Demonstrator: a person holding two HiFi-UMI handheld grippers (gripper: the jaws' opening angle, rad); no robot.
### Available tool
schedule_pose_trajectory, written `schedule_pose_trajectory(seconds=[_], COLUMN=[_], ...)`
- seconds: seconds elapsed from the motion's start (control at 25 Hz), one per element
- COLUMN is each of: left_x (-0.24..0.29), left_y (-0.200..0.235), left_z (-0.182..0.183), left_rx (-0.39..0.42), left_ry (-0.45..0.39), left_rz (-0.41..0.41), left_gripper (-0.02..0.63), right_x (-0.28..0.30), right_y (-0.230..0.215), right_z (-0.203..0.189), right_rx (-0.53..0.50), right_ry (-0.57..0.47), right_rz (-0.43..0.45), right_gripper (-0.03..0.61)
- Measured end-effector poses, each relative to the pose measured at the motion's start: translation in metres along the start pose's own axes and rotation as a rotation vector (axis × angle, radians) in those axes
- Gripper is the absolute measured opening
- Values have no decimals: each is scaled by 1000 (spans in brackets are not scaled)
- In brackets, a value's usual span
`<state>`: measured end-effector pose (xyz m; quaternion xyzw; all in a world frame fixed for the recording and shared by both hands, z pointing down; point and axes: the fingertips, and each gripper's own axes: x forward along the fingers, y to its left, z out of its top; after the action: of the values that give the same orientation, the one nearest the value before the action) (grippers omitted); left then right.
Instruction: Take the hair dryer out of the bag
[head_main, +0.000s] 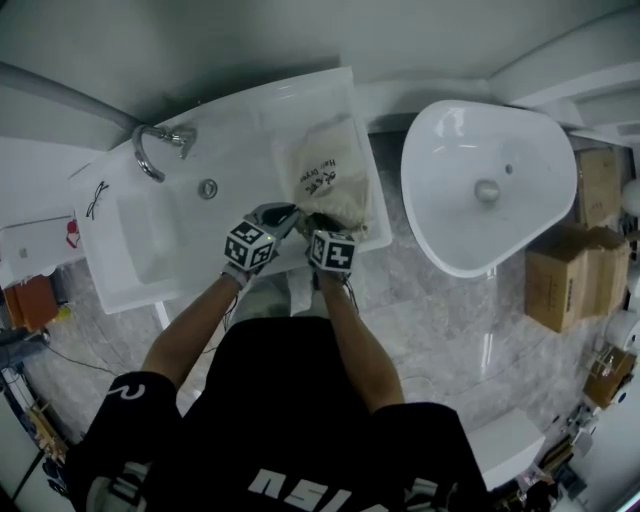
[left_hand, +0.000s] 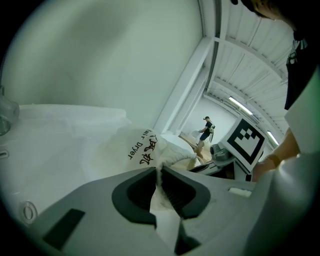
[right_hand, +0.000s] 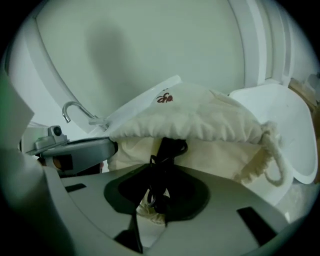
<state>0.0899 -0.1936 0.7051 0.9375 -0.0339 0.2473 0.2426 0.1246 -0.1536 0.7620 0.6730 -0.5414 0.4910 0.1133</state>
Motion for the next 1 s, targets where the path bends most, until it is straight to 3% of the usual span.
schedule_pose_trajectory(seconds=[0.28,0.52,1.0], left_x=[16,42,70], left_y=[-20,-36,-54], left_z=[4,7,13], left_rx=[61,93,129], left_ry=[25,46,71], left_rz=[-76,-81,-69], left_gripper=[35,34,34], right_x=[-28,-57,-121], right_y=[-20,-39,-77], right_z=[12,12,-40], right_rx=[-6,-32,-65], right_ry=[-57,-88,-130], right_rz=[-18,-25,8], right_gripper=[60,55,55])
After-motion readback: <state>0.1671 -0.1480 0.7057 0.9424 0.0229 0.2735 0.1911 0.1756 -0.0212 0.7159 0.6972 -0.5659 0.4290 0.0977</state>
